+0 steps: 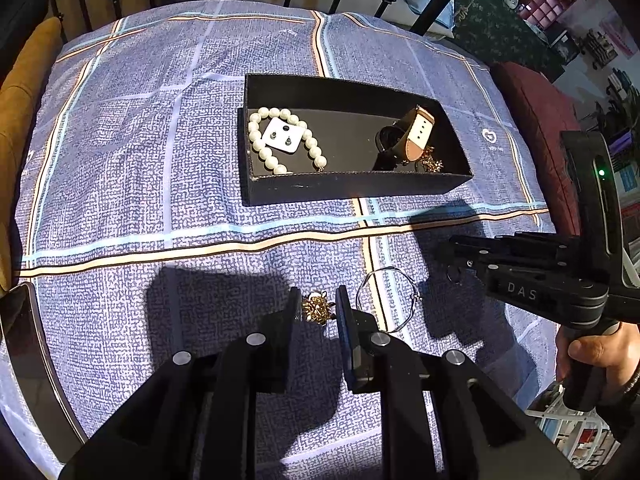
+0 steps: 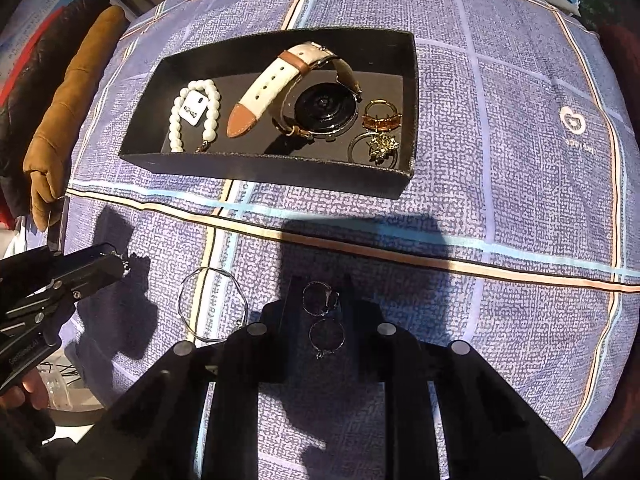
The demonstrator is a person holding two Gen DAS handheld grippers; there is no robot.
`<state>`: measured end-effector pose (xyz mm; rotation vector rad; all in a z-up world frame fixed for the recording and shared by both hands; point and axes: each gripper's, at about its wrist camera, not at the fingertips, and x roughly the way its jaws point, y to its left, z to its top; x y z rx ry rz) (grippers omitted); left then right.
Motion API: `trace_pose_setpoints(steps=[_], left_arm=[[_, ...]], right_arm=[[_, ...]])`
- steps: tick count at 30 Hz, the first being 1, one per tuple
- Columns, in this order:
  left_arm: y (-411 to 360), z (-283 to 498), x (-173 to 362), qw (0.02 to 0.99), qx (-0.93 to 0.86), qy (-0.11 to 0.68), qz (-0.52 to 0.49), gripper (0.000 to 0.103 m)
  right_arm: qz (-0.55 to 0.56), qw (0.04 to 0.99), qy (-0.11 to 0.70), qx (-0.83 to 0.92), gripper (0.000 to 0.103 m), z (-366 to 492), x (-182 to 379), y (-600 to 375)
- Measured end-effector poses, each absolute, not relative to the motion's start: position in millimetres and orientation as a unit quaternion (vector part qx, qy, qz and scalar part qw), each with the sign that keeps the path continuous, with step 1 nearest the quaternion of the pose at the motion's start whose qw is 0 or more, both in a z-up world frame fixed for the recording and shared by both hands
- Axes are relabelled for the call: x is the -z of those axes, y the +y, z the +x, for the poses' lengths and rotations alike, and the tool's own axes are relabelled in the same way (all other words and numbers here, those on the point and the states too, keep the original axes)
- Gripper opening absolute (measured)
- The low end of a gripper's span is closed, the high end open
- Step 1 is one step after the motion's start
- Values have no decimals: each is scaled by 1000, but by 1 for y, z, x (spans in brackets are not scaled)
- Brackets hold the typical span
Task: Organize jewelry
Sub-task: 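Carry the gold brooch into the box with the left gripper while the right gripper drops a silver ring there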
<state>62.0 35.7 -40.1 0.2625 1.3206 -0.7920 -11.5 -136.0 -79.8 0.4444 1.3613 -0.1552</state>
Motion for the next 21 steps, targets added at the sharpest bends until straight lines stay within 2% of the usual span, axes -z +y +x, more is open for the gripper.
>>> trace_pose_setpoints(steps=[13,21], left_arm=[[20,64,36,706,366,593,122,17],[-11,105,-8,741,377,546,101,17]], right_arm=[[236,753,610,68,20,-38,59,-137],[232,808,537,65,20,21,-12,-163]])
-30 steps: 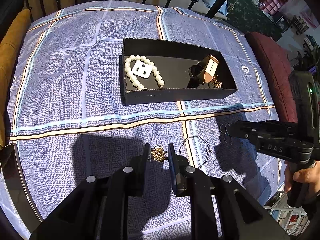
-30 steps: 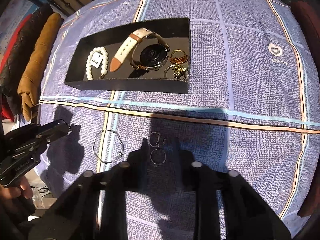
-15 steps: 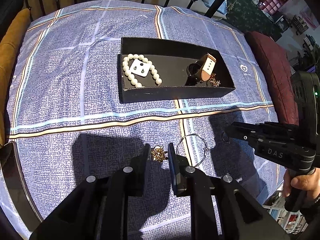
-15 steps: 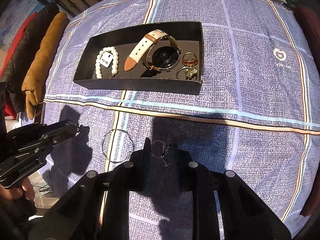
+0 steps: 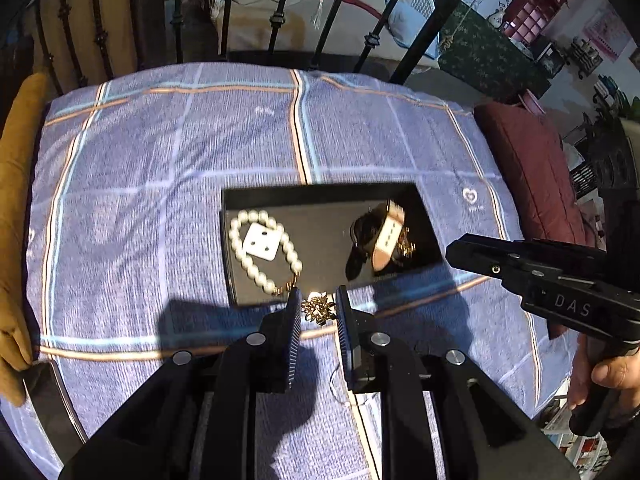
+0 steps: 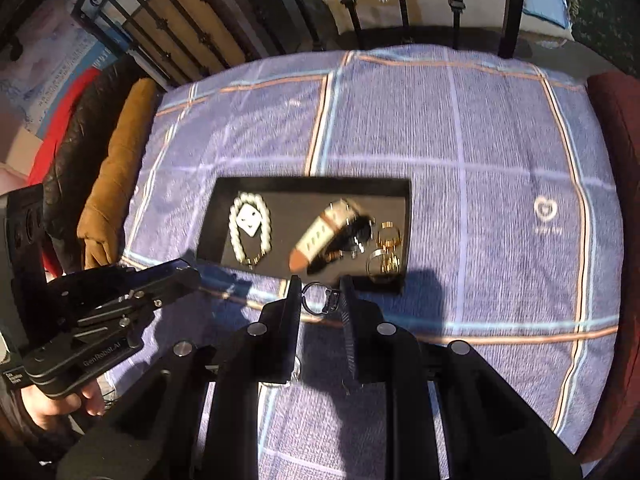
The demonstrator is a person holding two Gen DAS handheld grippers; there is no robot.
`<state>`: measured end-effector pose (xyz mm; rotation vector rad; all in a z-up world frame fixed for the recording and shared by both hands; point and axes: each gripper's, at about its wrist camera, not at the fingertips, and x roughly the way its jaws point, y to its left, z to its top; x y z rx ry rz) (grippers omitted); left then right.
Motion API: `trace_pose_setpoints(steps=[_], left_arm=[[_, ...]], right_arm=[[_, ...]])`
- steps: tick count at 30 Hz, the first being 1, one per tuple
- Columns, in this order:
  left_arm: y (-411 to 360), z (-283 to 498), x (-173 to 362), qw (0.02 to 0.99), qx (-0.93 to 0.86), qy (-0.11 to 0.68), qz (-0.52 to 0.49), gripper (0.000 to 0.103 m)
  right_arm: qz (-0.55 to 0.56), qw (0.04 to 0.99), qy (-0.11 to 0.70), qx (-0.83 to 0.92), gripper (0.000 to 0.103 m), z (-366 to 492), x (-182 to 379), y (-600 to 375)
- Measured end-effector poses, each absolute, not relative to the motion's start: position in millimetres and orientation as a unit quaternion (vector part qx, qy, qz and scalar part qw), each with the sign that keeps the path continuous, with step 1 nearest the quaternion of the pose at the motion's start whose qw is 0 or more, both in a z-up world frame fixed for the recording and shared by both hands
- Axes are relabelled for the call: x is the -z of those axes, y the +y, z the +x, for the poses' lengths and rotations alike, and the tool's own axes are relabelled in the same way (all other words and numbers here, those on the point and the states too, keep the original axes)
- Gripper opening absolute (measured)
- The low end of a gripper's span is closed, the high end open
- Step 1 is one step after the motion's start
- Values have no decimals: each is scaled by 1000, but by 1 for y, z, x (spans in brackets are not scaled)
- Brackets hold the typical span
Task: Organize jewelry
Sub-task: 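Carry the gold brooch into the box with the left gripper while the right gripper drops a silver ring there, then lower the right gripper onto the remaining silver ring and close it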
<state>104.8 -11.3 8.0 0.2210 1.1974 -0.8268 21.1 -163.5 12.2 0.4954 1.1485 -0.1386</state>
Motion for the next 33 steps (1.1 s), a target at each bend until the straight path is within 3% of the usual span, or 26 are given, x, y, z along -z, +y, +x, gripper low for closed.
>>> trace_pose_setpoints(steps=[7,10,12,13,15,17,19,25,27,33], left_arm=[[-46,141,-9,756,361,534,114,17],[-45,140,2,752,352,538,144,22],[-35,135,5,752,351,539,144,33],[-30,131,6,752,349,541,144,44],[-17,121,10,750,348,545,139,49],[-5,109,16,743,343,559,136,64],[5,92,25,733,345,569,141,69],[19,48,58,698,343,603,180,72],[20,44,61,697,339,602,193,76],[16,45,61,705,330,593,207,80]], right_arm=[[234,804,544,59,21,73,-12,-178],[233,796,554,71,30,71,-2,-176],[226,797,554,75,35,59,1,-173],[223,796,557,78,35,51,4,-170],[227,790,564,81,36,33,10,-168],[231,780,576,83,36,13,21,-163],[236,768,589,81,36,-5,34,-157],[241,732,633,78,39,-40,73,-134],[237,733,633,77,48,-42,75,-131],[227,739,630,77,49,-35,70,-130]])
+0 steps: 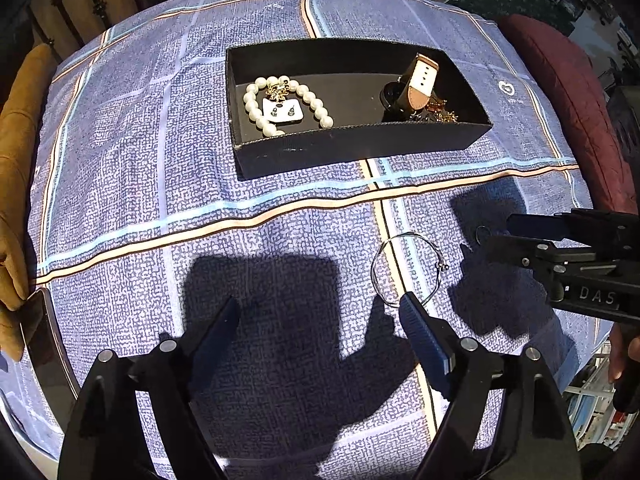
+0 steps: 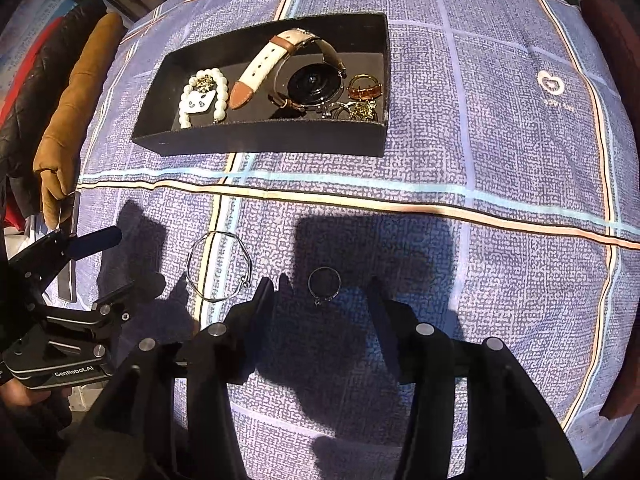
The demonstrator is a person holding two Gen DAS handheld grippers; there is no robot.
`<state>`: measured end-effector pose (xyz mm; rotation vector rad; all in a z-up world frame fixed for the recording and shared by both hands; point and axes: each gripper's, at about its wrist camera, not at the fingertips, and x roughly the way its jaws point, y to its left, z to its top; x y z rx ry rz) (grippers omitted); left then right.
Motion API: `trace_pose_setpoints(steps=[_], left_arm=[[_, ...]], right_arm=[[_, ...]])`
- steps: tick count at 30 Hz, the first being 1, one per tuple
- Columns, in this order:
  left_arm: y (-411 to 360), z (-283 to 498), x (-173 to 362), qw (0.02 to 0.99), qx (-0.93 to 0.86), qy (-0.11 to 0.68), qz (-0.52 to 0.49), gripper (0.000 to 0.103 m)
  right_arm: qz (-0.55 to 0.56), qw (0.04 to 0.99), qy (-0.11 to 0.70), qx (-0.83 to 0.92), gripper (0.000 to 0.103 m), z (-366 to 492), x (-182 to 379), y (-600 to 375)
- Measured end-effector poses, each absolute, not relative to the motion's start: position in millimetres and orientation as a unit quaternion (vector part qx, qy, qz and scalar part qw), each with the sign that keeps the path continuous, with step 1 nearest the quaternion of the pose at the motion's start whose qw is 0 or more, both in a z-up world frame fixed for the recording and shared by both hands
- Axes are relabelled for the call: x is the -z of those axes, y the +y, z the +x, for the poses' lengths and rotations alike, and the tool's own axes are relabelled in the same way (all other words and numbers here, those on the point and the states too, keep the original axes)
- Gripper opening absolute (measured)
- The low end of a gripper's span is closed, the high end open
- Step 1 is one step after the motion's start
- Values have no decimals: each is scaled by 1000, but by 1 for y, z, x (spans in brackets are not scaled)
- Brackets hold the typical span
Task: Organize jewelry
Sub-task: 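Lower the right gripper onto the remaining silver ring and close it, then carry the silver ring into the black box and open the right gripper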
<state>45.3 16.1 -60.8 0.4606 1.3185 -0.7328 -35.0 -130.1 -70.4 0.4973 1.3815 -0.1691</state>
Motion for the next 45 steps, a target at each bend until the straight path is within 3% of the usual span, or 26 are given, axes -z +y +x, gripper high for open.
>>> trace_pose_setpoints(steps=[9,10,14,25,27,28,29,30,31,45], left_arm=[[7,50,61,711,326,583,220,84],[7,50,61,711,325,583,221,84],[13,50,63,710,324,586,218,84],[24,45,64,703,329,596,205,80],[26,45,63,704,329,595,207,69],[27,45,65,699,331,601,203,54],[27,46,66,697,328,604,205,24],[27,46,68,701,314,602,218,9],[28,46,68,703,307,602,221,1],[36,65,52,695,307,628,168,1]], right_arm=[[192,736,644,85,51,-25,82,-123],[186,738,643,84,49,-25,82,-121],[173,742,643,78,20,-27,82,-118],[198,749,629,70,20,-45,72,-112],[199,747,630,67,20,-48,73,-111],[199,747,631,66,20,-49,73,-110],[199,747,632,65,20,-49,73,-109],[198,747,632,63,20,-48,73,-107],[200,747,631,60,20,-48,73,-106],[184,768,612,42,20,-18,44,-93]])
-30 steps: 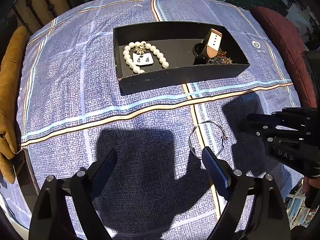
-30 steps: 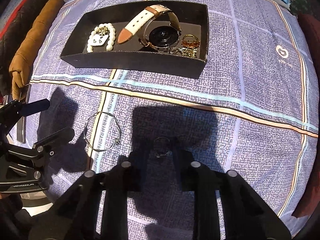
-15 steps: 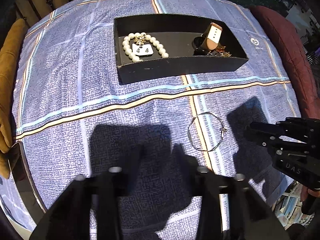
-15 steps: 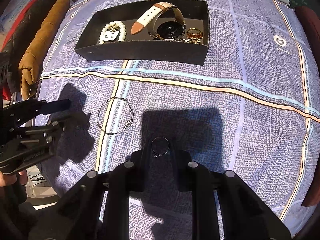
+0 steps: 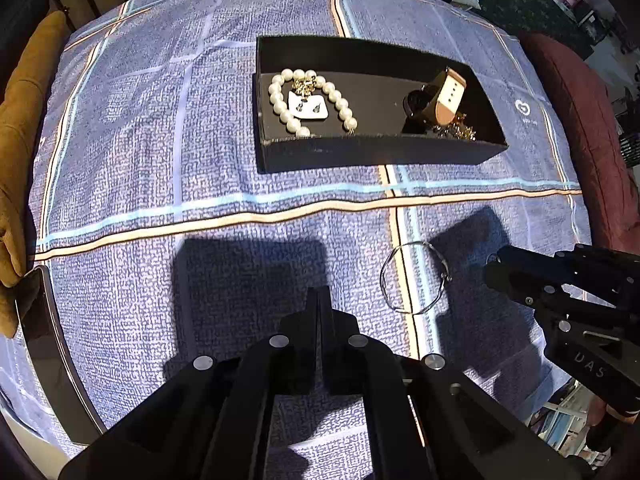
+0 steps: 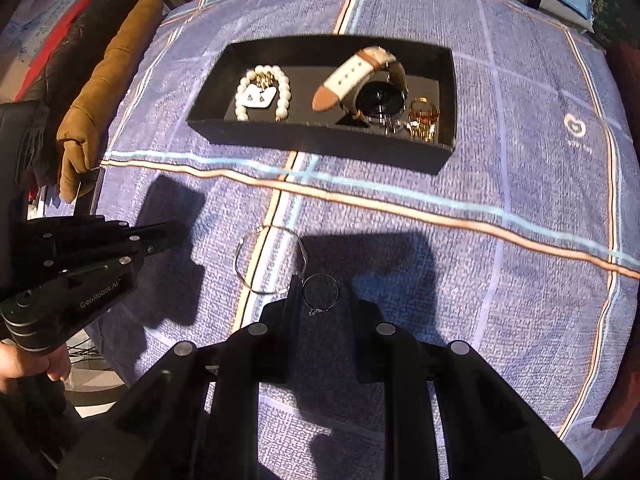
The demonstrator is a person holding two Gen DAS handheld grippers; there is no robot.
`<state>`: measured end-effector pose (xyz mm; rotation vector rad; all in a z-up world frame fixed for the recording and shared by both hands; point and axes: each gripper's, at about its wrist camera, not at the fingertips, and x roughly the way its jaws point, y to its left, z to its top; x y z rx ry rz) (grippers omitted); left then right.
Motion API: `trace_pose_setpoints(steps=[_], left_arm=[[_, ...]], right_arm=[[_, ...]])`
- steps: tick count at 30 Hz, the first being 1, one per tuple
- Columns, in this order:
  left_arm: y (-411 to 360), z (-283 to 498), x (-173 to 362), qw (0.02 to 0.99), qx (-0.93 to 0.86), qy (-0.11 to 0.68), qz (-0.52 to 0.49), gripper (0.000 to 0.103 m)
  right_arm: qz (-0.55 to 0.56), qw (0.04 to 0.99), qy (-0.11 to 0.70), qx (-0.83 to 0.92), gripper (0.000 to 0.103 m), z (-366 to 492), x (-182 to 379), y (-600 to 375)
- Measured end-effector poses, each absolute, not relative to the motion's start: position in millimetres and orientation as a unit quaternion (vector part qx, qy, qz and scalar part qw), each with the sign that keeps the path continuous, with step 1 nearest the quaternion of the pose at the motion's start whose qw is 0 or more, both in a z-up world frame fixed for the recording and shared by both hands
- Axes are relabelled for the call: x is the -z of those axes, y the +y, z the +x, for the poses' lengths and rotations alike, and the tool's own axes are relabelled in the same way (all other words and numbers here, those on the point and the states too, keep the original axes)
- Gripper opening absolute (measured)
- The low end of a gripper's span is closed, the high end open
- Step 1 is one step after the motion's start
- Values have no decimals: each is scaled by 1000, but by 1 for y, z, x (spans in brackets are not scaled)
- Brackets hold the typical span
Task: Organize jewelry
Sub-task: 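Carry the silver ring into the black box and open the right gripper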
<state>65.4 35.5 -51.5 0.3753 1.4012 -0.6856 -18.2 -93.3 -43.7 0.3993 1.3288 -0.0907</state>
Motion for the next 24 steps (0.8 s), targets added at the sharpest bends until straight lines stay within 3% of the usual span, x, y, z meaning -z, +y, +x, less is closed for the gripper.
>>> trace_pose_setpoints(steps=[13,24], left_arm=[[-30,118,-15,739,334,567,145,1],[-50,151,14,724,321,591,155,1]], right_arm=[[170,819,546,49,20,54,-26,-124],[171,805,566,51,20,86,-7,-145]])
